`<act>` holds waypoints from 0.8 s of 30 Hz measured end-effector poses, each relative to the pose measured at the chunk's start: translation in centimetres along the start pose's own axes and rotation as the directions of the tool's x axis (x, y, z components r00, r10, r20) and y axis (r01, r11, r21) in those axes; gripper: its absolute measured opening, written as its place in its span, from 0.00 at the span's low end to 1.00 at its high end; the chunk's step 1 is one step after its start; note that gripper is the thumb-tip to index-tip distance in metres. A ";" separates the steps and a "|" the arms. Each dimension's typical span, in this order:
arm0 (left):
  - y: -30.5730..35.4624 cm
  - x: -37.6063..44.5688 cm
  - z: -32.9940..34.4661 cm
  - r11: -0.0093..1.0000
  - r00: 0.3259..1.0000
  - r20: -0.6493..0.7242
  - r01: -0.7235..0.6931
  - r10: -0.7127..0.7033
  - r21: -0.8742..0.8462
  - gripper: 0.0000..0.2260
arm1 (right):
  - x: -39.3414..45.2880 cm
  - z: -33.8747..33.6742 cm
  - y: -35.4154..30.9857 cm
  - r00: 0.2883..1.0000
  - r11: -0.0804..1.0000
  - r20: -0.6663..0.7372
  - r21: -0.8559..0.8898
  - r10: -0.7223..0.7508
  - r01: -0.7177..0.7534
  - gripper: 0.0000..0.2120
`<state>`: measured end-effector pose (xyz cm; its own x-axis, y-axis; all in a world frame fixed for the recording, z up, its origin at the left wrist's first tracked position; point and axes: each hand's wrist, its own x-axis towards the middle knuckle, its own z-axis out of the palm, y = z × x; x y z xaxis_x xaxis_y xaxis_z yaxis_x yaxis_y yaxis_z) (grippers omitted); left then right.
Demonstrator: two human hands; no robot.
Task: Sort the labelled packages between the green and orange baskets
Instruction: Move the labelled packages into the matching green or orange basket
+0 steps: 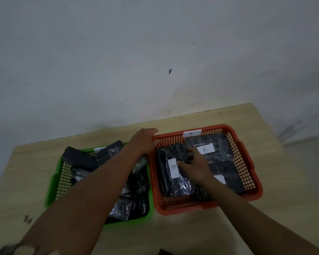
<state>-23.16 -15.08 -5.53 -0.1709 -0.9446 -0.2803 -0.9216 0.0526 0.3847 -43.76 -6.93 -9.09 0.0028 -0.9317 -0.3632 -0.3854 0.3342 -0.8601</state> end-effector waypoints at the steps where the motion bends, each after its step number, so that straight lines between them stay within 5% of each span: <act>1: -0.2 0.5 0.1 1.000 1.000 0.027 -0.016 0.016 0.013 0.23 | 0.2 0.2 0.3 1.000 1.000 0.008 -0.019 0.006 -0.006 0.21; 11: -1.8 2.4 0.8 0.991 0.991 -0.005 -0.134 0.134 0.023 0.07 | 0.3 2.6 2.0 0.996 0.981 -0.066 -0.188 -0.052 0.039 0.26; 16: -2.4 2.1 0.9 0.986 0.987 -0.028 -0.157 0.156 -0.050 0.08 | -1.3 4.0 2.6 0.972 0.872 -0.142 -0.479 -0.189 0.100 0.31; 24: -2.7 2.3 1.2 0.986 0.986 -0.040 -0.165 0.164 -0.024 0.05 | -1.4 4.2 4.2 0.968 0.676 0.081 -0.702 -0.238 0.225 0.35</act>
<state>-21.49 -16.97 -8.28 -0.3059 -0.9353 -0.1778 -0.8719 0.2002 0.4470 -41.49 -3.68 -13.70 0.1695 -0.9697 -0.1757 -0.9074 -0.0840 -0.4118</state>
